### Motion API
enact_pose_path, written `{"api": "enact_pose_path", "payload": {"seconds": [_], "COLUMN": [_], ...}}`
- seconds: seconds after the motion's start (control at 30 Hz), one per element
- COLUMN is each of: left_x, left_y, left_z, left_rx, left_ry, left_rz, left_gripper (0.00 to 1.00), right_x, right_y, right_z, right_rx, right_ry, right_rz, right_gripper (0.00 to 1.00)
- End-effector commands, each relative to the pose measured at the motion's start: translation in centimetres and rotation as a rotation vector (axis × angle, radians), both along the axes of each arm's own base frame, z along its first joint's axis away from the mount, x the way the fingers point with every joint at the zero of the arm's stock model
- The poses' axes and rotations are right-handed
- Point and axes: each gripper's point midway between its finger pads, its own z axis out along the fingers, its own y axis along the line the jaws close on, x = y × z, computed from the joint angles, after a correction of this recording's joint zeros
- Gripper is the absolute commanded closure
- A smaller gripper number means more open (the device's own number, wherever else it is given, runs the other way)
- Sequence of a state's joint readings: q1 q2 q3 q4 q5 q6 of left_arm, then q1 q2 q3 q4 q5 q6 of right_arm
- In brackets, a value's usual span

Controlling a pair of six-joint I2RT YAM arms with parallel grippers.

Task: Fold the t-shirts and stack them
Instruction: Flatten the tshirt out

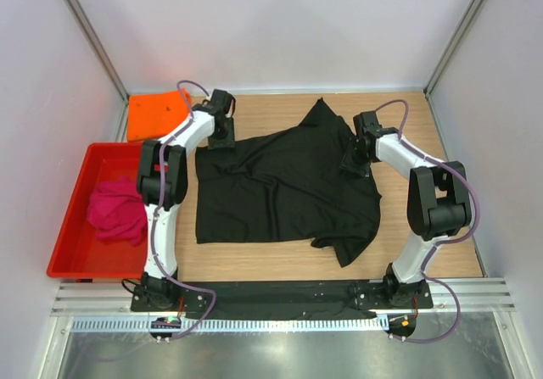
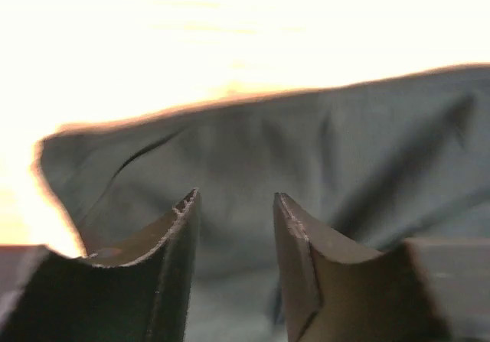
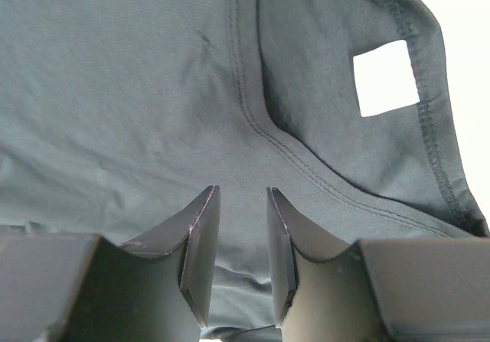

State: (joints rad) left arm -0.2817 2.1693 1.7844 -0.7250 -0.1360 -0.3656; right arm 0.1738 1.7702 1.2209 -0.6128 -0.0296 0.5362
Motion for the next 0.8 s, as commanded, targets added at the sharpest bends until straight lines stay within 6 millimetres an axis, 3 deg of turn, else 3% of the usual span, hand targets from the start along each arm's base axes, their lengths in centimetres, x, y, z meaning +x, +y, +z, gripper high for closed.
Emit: {"api": "enact_pose_path", "payload": {"seconds": [0.0,0.07,0.17,0.2,0.43,0.47,0.53,0.6,0.63,0.73,0.77], "left_x": [2.2,2.9,4.4,4.6,8.4,9.4,9.9,10.2,10.2,8.3,7.4], "left_y": [-1.6,-1.6,-1.4,-1.2,-1.8,-1.9,-1.7,-1.1,-1.0,0.1,-0.1], "left_z": [-1.3,-2.8,-3.0,-4.0,-4.4,-3.1,-2.5,-0.1,2.4,5.2,9.2], "left_rx": [-0.047,-0.050,-0.056,-0.050,-0.084,-0.079,-0.059,-0.032,-0.031,0.020,0.001], "left_ry": [-0.018,-0.007,-0.028,-0.012,-0.062,-0.095,-0.108,-0.136,-0.174,-0.184,-0.241], "left_rz": [-0.016,-0.010,0.004,0.010,-0.010,-0.014,-0.010,0.000,0.002,0.021,0.021], "left_gripper": [0.57,0.58,0.58,0.58,0.58,0.57,0.52,0.46,0.38,0.30,0.30], "right_x": [0.3,-0.2,-1.4,-1.9,-5.7,-6.0,-6.6,-6.3,-6.8,-6.4,-6.1], "right_y": [-0.2,-0.3,-0.6,-0.7,-2.8,-3.7,-5.0,-6.2,-6.8,-7.9,-7.7], "right_z": [0.3,0.0,-1.1,-1.5,-4.4,-4.6,-4.9,-4.8,-4.8,-3.5,-2.7], "right_rx": [-0.024,-0.030,-0.038,-0.041,-0.140,-0.186,-0.218,-0.247,-0.265,-0.322,-0.326], "right_ry": [0.001,0.023,0.065,0.080,0.218,0.231,0.270,0.275,0.305,0.301,0.279], "right_rz": [-0.002,0.000,0.002,-0.002,-0.045,-0.063,-0.090,-0.115,-0.118,-0.114,-0.090], "right_gripper": [0.63,0.63,0.63,0.63,0.62,0.62,0.61,0.61,0.61,0.59,0.58]}}
